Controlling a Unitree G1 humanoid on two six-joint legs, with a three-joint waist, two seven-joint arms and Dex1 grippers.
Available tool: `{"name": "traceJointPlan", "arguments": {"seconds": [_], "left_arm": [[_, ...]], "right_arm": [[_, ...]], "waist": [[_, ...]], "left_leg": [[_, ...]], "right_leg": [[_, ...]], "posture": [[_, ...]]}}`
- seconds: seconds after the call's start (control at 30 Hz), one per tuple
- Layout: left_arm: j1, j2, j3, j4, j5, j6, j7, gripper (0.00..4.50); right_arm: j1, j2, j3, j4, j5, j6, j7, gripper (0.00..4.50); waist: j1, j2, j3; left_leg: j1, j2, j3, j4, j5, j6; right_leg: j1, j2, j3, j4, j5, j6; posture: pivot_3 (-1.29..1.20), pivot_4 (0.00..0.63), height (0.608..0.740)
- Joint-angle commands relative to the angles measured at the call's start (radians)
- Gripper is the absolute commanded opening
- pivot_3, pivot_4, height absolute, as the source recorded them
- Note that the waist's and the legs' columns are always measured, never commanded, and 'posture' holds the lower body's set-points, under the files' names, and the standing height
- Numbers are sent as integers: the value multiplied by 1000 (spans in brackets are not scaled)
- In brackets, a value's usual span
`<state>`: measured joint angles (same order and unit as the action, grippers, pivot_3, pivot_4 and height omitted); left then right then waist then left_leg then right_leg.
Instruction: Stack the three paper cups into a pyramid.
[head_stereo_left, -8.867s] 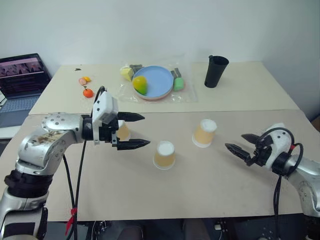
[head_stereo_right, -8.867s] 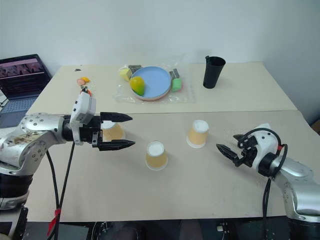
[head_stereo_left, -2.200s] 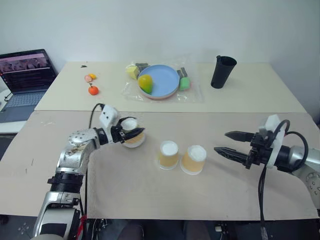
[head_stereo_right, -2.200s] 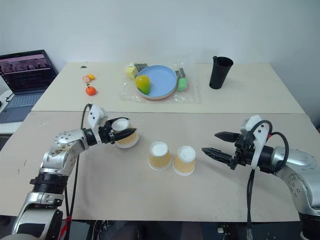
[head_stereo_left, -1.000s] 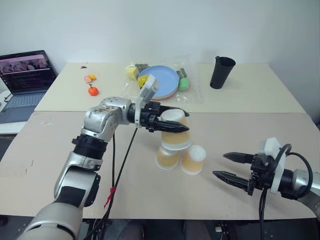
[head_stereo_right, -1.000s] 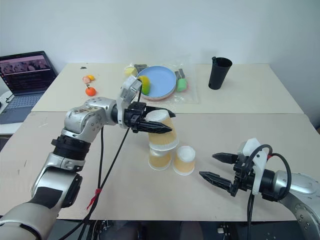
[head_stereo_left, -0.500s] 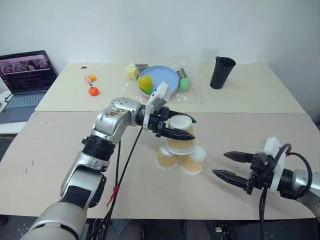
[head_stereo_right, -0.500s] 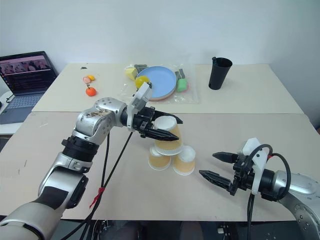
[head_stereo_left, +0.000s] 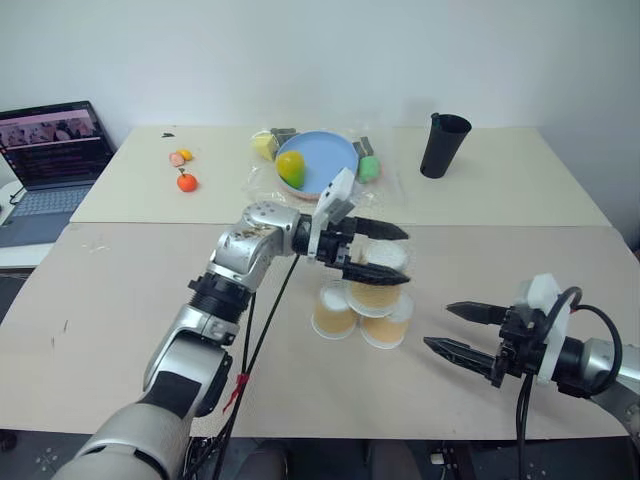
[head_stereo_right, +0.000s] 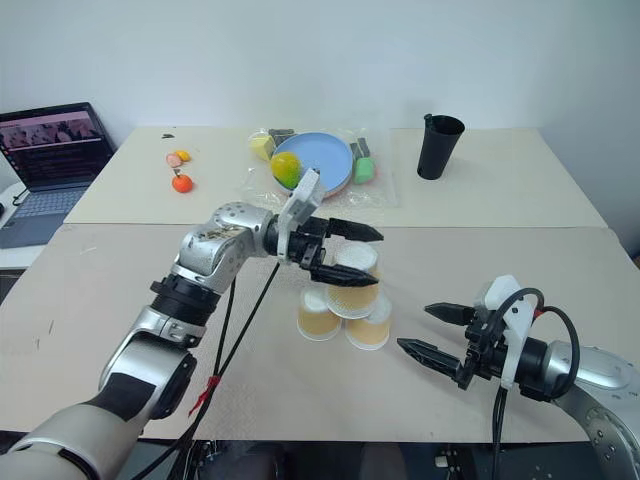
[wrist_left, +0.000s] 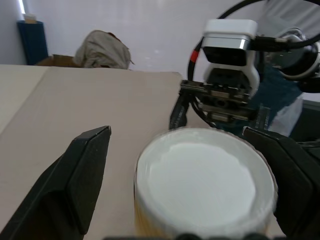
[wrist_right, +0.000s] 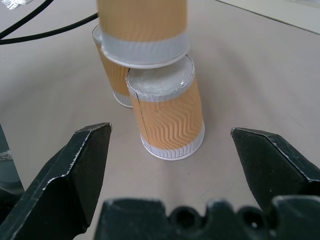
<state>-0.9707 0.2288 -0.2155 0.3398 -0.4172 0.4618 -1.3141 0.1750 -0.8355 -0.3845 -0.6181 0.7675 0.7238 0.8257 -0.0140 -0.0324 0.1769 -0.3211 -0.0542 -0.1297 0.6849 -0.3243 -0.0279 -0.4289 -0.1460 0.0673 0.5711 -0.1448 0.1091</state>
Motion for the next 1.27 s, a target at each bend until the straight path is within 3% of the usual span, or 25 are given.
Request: {"name": "traceJointPlan", "arguments": {"seconds": [0.03, 0.23, 0.57, 0.87, 0.97, 1.07, 1.27], "left_arm": [[-7, 12, 52, -85, -56, 41, 10, 4430], [2, 47, 176, -253, -244, 240, 62, 4430], [28, 121, 336, -364, -349, 329, 248, 4430], [289, 284, 390, -435, -186, 205, 431, 4430], [416, 327, 414, -435, -127, 173, 485, 4430], [514, 309, 462, -414, -88, 117, 571, 4430], [571, 223, 512, -338, -16, 32, 777, 4430]], "right_arm": [[-13, 1, -18, -8, 7, -26, 3, 4500], [-31, -6, -10, 15, 3, -28, 15, 4500], [-71, -10, 26, 48, -16, -33, 36, 4500], [24, -17, -113, 147, -90, -91, 51, 4500], [4, 10, -199, 272, -169, -184, -14, 4500], [-41, 70, -264, 369, -183, -223, -105, 4500], [-88, 182, -302, 382, -198, -250, -260, 4500]], "waist": [[1, 0, 0], [-1, 0, 0], [-2, 0, 0], [1, 0, 0], [2, -1, 1], [1, -1, 1], [2, -2, 1]], "left_leg": [[0, 0, 0, 0, 0, 0], [0, 0, 0, 0, 0, 0], [2, 0, -1, 0, 0, 0], [3, 0, -1, 0, 0, 0], [3, 0, -1, 0, 0, 0], [3, 0, -1, 0, 0, 0], [3, 0, -1, 0, 0, 0]], "right_leg": [[0, 0, 0, 0, 0, 0], [0, 0, 0, 0, 0, 0], [2, 0, 0, 0, 0, 0], [2, 0, 0, 0, 0, 0], [1, 0, 0, 0, 2, -3], [3, 0, 0, 0, 1, -2], [3, 0, 0, 0, 2, -3]], "posture": [[0, 150, 716], [0, 150, 716], [0, 150, 716], [0, 150, 716], [0, 150, 716], [0, 150, 716], [0, 150, 716]]}}
